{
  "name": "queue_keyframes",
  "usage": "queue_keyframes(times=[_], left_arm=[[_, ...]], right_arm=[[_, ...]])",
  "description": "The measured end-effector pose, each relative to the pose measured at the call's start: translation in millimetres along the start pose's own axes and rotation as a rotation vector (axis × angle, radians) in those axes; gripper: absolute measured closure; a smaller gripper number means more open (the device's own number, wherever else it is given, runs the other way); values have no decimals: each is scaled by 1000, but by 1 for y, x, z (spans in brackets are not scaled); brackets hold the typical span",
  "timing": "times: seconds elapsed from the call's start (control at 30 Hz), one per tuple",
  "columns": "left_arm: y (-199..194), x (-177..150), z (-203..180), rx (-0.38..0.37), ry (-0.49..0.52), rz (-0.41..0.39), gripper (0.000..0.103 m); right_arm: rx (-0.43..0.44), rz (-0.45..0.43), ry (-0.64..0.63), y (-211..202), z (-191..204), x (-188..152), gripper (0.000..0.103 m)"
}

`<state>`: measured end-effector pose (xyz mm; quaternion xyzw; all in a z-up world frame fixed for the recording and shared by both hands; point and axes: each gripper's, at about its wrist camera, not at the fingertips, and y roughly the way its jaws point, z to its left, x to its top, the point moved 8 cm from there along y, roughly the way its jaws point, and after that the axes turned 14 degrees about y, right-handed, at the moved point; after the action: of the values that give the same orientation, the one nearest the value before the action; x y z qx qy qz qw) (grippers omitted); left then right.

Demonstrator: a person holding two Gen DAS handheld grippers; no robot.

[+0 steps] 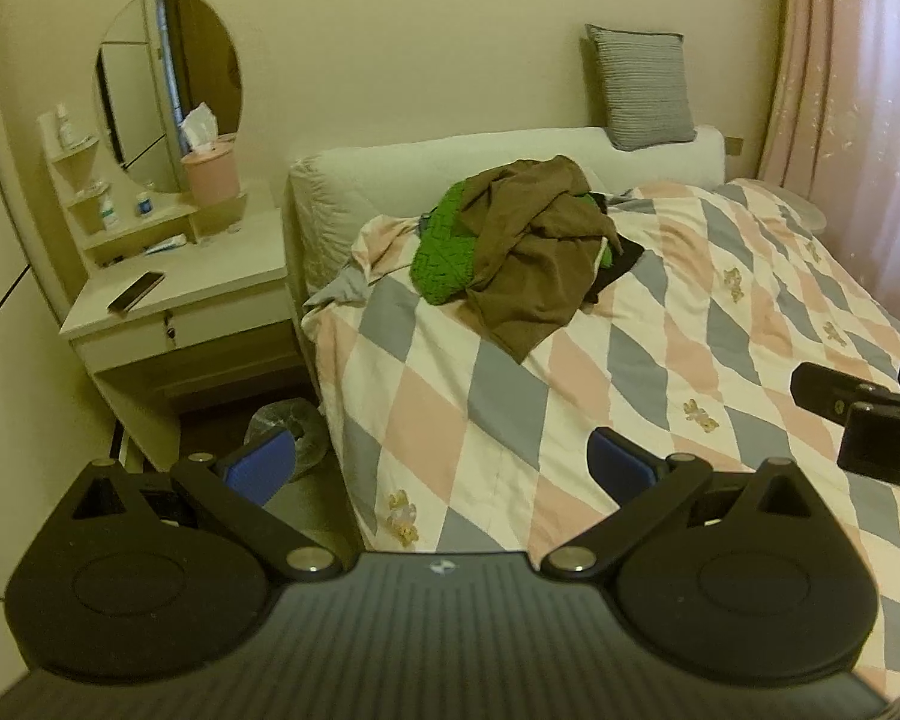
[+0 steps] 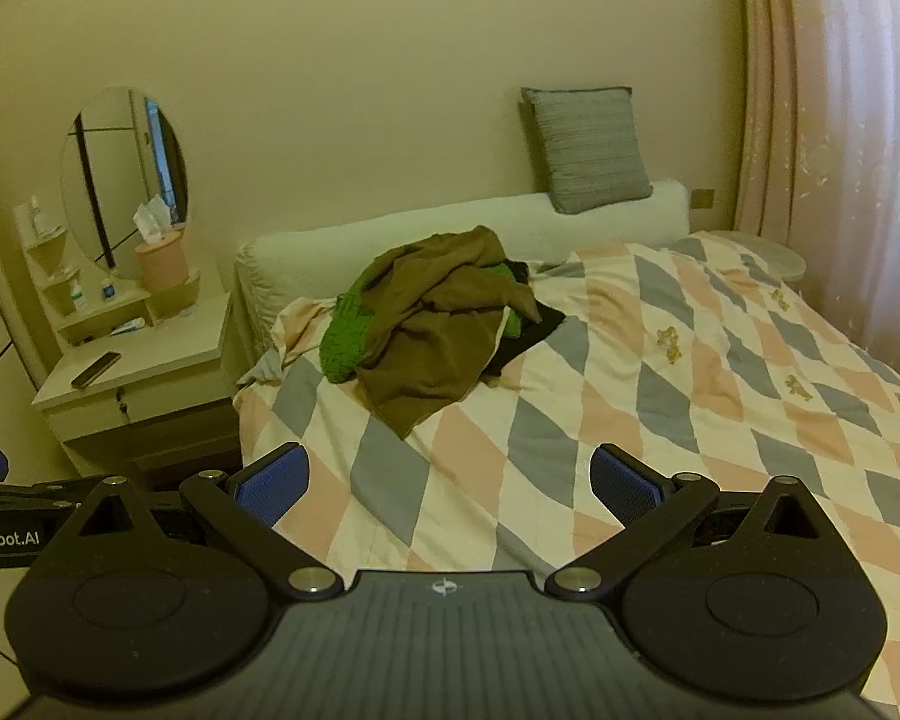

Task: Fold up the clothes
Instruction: 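Move both grippers toward the clothes pile on the bed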

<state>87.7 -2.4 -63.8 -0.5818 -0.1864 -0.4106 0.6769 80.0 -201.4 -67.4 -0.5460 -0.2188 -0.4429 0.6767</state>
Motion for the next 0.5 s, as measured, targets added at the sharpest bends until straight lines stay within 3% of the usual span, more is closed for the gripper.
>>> queue_keyframes(times=[0.3, 0.5], left_arm=[[55, 4, 3, -116, 19, 70, 1], [110, 12, 11, -136, 70, 72, 1]], right_arm=[[-66, 75, 15, 44, -16, -12, 0], [-107, 91, 61, 88, -27, -8, 0]])
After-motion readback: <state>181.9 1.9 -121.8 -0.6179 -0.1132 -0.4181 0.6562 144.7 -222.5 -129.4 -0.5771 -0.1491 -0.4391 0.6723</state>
